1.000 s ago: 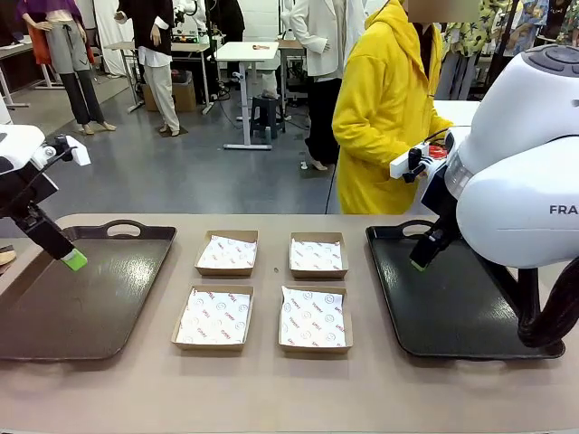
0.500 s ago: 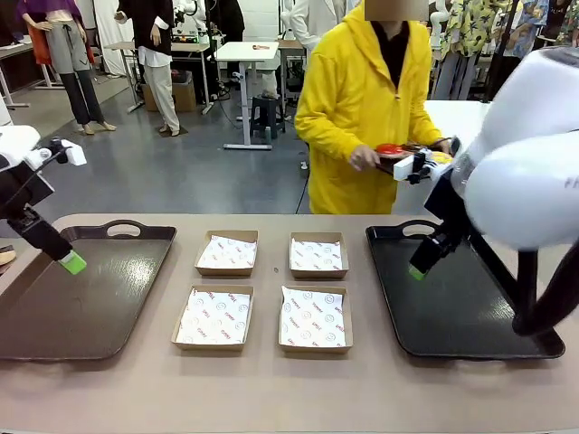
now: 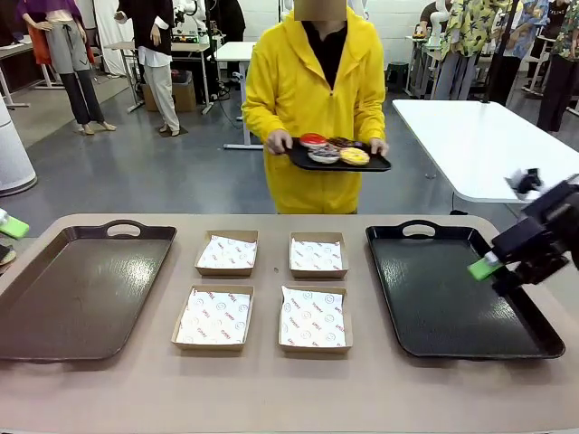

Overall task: Individually package the donuts and arrange them on the tray.
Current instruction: Pick up one Paper togo box.

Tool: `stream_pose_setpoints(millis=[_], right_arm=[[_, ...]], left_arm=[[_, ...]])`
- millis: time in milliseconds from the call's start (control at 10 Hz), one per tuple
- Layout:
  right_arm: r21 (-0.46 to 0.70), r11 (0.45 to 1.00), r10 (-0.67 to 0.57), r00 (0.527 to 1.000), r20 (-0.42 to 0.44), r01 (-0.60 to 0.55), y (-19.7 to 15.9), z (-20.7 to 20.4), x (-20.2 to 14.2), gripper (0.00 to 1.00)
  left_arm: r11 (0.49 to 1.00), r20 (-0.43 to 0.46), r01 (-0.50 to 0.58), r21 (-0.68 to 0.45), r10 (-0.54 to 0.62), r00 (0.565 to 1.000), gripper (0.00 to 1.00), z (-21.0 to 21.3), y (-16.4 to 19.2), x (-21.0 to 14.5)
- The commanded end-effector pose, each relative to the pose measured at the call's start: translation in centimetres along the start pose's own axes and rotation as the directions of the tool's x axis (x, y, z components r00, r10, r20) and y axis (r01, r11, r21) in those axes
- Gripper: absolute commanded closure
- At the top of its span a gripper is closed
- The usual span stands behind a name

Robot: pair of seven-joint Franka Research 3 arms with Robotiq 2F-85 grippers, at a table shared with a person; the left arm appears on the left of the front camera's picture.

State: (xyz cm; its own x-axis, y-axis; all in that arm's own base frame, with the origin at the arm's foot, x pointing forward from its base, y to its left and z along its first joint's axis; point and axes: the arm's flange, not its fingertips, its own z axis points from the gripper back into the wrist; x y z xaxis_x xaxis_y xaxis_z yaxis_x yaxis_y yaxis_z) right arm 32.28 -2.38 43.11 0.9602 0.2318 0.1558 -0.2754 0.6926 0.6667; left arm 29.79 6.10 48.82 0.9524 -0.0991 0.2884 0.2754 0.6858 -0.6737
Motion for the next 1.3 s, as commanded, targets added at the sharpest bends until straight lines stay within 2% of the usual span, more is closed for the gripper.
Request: stream_pose_setpoints(millis=[0,300,600,800,1100,1200], right_arm=[[0.112,0.986,-0.132,0.987,0.096,0.121,-2.7,1.3,0.4,0.0],[0.264,0.952,-0.215,0.95,0.225,0.153,-6.4,4.9,-2.6,0.0],[0.397,0.918,-0.182,0.896,0.405,0.007,-6.9,9.5,-6.0,0.0],[0.405,0.914,-0.155,0.895,0.419,-0.03,-6.8,10.7,-7.1,0.0],[0.388,0.921,-0.099,0.939,0.329,-0.039,-7.6,10.5,-7.9,0.0],[0.386,0.922,-0.093,0.941,0.327,-0.043,-7.6,10.6,-8.0,0.0]], left_arm=[[0.995,0.084,-0.05,-0.085,0.058,0.995,0.0,1.7,1.6,-0.1],[0.963,0.118,-0.12,-0.24,0.152,0.981,0.0,4.0,5.6,-0.8],[0.943,0.136,-0.138,-0.302,0.186,0.973,0.0,5.3,8.2,-1.8],[0.928,0.141,-0.162,-0.335,0.22,0.965,0.0,5.2,9.1,-2.1],[0.896,0.168,-0.2,-0.396,0.285,0.944,0.0,6.0,10.8,-3.2],[0.891,0.175,-0.209,-0.403,0.3,0.938,0.0,6.2,11.1,-3.6]])
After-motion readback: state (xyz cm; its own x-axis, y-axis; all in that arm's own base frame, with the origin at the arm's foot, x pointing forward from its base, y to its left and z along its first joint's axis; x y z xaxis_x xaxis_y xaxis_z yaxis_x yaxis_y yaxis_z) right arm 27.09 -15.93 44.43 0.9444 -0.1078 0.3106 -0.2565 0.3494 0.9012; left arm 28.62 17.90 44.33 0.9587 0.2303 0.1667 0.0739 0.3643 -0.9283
